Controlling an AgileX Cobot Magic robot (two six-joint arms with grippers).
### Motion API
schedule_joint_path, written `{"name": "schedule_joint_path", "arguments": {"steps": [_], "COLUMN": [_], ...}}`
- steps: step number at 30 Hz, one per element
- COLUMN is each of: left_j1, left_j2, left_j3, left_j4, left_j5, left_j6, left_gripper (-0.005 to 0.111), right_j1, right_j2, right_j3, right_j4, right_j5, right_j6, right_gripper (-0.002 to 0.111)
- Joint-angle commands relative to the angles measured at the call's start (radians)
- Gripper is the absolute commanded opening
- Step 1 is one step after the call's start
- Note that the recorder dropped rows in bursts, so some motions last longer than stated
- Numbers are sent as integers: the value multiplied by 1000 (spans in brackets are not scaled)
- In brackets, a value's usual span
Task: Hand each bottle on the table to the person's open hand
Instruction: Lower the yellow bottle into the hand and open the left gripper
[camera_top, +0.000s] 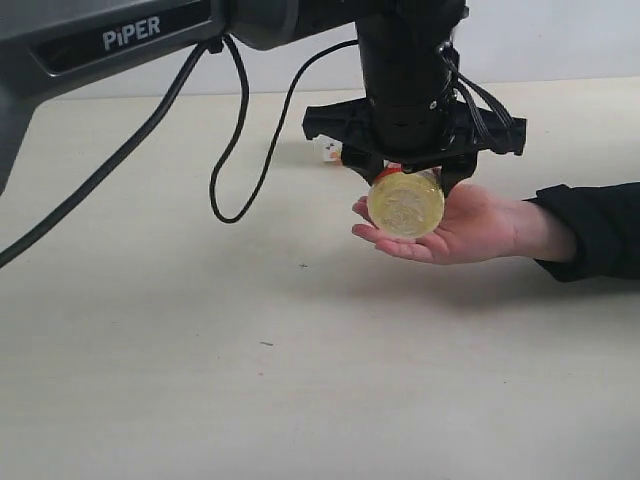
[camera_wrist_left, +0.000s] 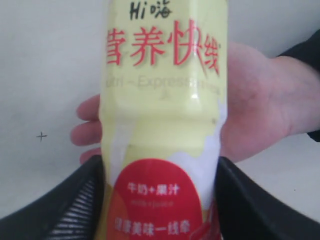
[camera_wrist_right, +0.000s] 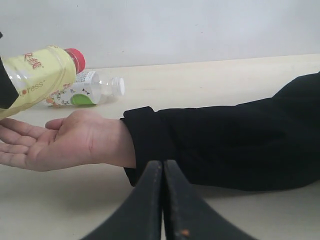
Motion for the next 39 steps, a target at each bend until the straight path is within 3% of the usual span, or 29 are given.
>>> {"name": "schedule_joint_path", "arguments": {"steps": [1,7,16,23,39], "left_j1": [-30,-41,-41,-41,-41], "left_j2": [-2,33,55,55,-9], "left_j3": [-1,-1,-1,-1,-1], "left_j4": [9,11,13,13,111], "left_j5": [-1,-1,-1,-1,-1], "left_j6": [-36,-36,11,56,190], "left_gripper": [0,13,57,80,83], "right_j1": [-5,-5,-5,-5,-5], "right_j2": [4,4,4,4,4], "right_j3": [5,5,5,5,5], "right_j4": [-3,-3,-3,-3,-3], "right_j5": [-13,-13,-13,-13,-13], "right_j6": [-2,-2,-2,-2,-2], "right_gripper": [0,0,0,0,0]}}
